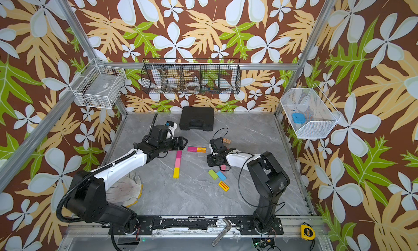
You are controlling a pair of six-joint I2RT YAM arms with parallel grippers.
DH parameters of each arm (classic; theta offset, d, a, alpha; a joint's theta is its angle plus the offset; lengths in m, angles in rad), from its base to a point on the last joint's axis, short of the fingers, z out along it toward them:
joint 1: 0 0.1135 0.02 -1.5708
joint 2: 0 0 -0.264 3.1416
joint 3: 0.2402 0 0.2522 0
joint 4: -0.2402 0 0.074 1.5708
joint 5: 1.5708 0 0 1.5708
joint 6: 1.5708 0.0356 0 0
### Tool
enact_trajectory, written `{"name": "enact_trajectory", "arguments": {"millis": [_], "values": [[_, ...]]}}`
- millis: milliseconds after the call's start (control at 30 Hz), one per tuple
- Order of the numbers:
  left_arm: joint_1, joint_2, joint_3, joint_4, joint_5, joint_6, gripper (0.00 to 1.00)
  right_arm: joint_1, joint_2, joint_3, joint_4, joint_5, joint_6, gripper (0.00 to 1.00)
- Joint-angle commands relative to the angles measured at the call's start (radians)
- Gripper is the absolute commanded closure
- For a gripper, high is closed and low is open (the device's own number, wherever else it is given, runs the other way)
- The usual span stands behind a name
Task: Assemble the number 7 with building blocks
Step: Move the building block to the center of the board, then assemble the building block at the center of the board.
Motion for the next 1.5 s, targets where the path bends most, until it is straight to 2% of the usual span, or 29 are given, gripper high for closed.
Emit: {"name": "enact_trajectory", "arguments": {"millis": [0, 133, 233, 300, 500, 633, 833, 1267, 1467], "values": [[-0.001, -0.014, -0.003, 0.041, 0.02, -0.002, 0.25, 0.021, 0.006, 0.001, 0.057, 0.051, 0.102, 0.8], [-0.001, -0.027, -0.014, 0.048, 0.019, -0.003, 0.25, 0.027, 0.034, 0.019, 0.072, 0.056, 0.106, 0.76], [-0.001, -0.027, -0.014, 0.046, 0.021, -0.002, 0.25, 0.025, 0.029, 0.02, 0.069, 0.046, 0.069, 0.65], [-0.001, -0.024, -0.015, 0.045, 0.023, 0.0, 0.25, 0.024, 0.006, 0.002, 0.081, 0.039, 0.021, 0.59], [-0.001, -0.02, -0.014, 0.034, 0.016, -0.001, 0.25, 0.009, -0.089, -0.064, 0.059, -0.002, -0.204, 0.52], [-0.001, -0.016, -0.025, 0.033, 0.025, -0.011, 0.25, -0.01, -0.127, -0.102, 0.045, -0.052, -0.351, 0.51], [-0.001, -0.036, -0.059, 0.034, 0.017, -0.019, 0.25, -0.026, -0.1, -0.099, -0.008, -0.134, -0.548, 0.52], [-0.001, -0.026, -0.065, 0.017, 0.03, -0.012, 0.24, -0.055, 0.025, 0.072, -0.228, -0.135, -0.817, 0.53], [-0.001, -0.036, -0.064, 0.014, 0.011, -0.002, 0.24, -0.072, 0.036, 0.075, -0.215, -0.153, -0.888, 0.53]]}}
